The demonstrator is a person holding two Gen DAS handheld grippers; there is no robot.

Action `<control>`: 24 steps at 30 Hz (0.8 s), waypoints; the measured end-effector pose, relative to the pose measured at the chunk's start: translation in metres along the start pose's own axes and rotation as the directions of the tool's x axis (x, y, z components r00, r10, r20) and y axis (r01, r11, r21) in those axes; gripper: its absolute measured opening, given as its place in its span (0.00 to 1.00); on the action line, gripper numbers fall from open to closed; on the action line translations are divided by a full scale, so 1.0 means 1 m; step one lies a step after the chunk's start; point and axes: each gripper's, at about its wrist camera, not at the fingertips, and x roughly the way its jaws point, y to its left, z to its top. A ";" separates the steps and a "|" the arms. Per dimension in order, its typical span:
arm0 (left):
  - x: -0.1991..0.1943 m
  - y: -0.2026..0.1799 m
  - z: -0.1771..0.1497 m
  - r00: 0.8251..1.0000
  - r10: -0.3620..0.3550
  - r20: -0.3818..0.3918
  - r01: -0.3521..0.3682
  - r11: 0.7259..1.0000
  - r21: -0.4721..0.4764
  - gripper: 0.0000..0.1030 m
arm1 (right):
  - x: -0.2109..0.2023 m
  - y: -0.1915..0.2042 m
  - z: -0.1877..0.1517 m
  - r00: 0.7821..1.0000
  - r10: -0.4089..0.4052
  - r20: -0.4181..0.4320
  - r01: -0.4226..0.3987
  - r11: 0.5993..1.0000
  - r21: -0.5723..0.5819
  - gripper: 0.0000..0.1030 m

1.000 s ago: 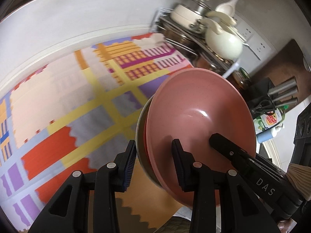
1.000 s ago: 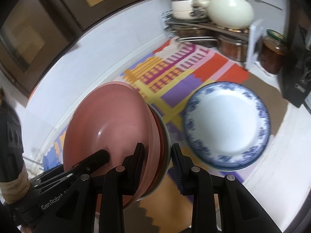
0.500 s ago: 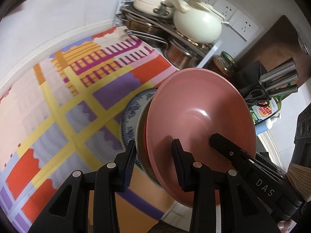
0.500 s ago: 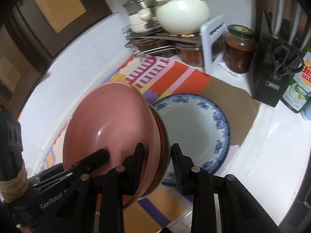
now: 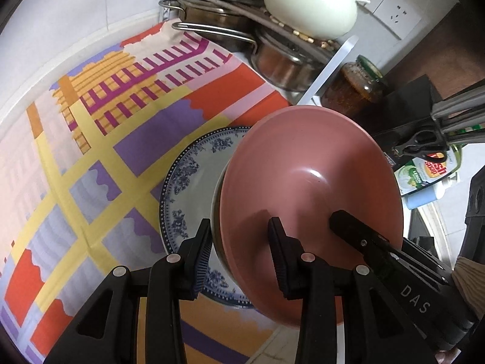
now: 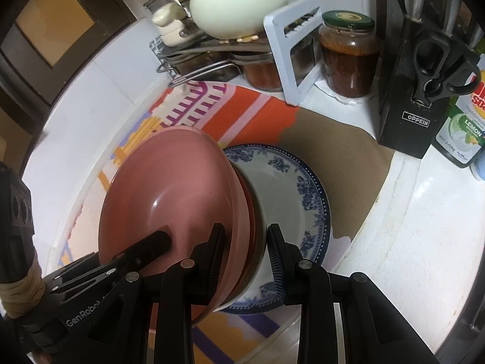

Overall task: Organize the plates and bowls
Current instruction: 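Carry the bowl stack with the right gripper over the blue-and-white plates, then lower the bowl stack onto the plates and open the right gripper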

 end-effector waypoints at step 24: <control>0.039 -0.001 0.009 0.998 0.040 -0.050 -0.040 0.999 -0.001 0.36 | 0.044 -0.015 0.008 0.997 -0.028 -0.073 0.028 1.000 -0.005 0.30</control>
